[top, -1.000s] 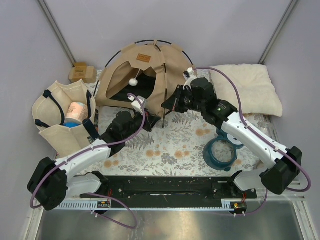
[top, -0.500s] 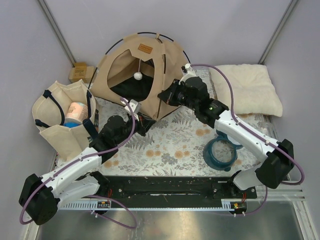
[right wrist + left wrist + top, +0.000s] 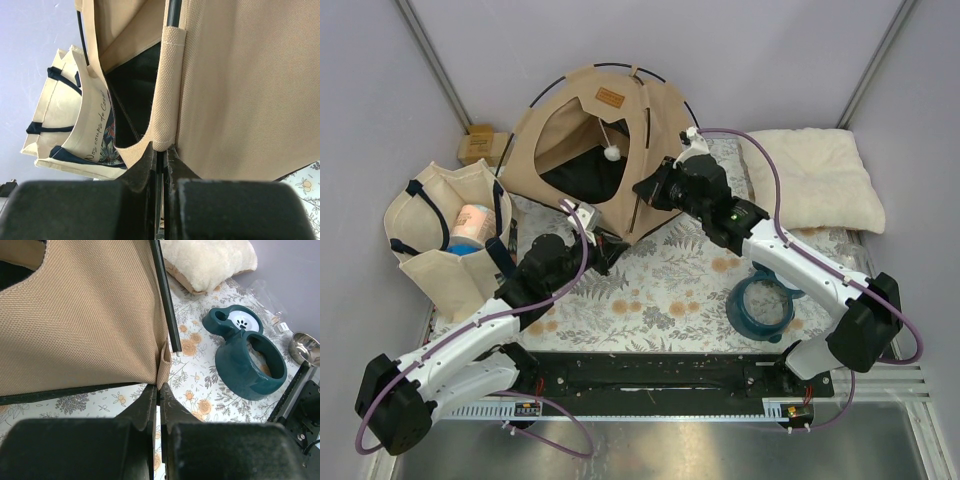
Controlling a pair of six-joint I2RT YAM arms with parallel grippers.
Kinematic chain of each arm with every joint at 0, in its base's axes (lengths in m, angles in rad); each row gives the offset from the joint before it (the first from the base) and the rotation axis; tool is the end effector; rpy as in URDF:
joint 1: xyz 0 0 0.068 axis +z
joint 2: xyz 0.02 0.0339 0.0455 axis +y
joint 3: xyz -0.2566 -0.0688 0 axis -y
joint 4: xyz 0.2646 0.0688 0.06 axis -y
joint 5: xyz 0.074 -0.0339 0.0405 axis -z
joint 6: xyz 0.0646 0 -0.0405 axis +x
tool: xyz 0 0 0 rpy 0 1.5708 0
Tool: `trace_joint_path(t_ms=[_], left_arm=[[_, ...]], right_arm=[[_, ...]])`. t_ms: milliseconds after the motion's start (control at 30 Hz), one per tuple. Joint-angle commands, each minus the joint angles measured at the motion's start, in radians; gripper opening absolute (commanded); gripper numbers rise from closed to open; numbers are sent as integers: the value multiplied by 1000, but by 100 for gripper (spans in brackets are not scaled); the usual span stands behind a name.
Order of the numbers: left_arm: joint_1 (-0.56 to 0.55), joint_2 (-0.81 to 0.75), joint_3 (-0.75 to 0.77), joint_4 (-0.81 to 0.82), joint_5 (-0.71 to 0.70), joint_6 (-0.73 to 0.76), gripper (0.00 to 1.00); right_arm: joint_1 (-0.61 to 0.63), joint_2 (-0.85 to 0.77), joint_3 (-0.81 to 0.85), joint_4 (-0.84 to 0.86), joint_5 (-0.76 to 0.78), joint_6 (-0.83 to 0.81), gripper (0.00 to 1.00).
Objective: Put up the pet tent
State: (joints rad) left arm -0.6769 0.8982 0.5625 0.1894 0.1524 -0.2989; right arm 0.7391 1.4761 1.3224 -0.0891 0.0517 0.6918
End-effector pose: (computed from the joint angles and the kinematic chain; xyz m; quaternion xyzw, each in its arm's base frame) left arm 0.2013 -0.1743 0.2636 0.1907 0.7319 -0.3564 0.5486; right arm 0.2985 0.2676 0.3544 -0.0027 0.7874 0.3887 0.4784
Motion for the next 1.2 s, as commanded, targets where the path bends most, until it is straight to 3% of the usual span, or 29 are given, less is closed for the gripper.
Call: trace_joint_path(t_ms=[0, 700, 1167], left_arm=[[-26, -12, -9, -4, 65, 37, 0], [-35, -16, 42, 28, 45, -6, 0], [-36, 22, 119, 32, 26, -137, 0]], right_arm=[[-9, 9, 66, 103, 137, 3, 0], [5, 27, 15, 63, 137, -31, 0], [14, -46, -115, 198, -22, -55, 0]])
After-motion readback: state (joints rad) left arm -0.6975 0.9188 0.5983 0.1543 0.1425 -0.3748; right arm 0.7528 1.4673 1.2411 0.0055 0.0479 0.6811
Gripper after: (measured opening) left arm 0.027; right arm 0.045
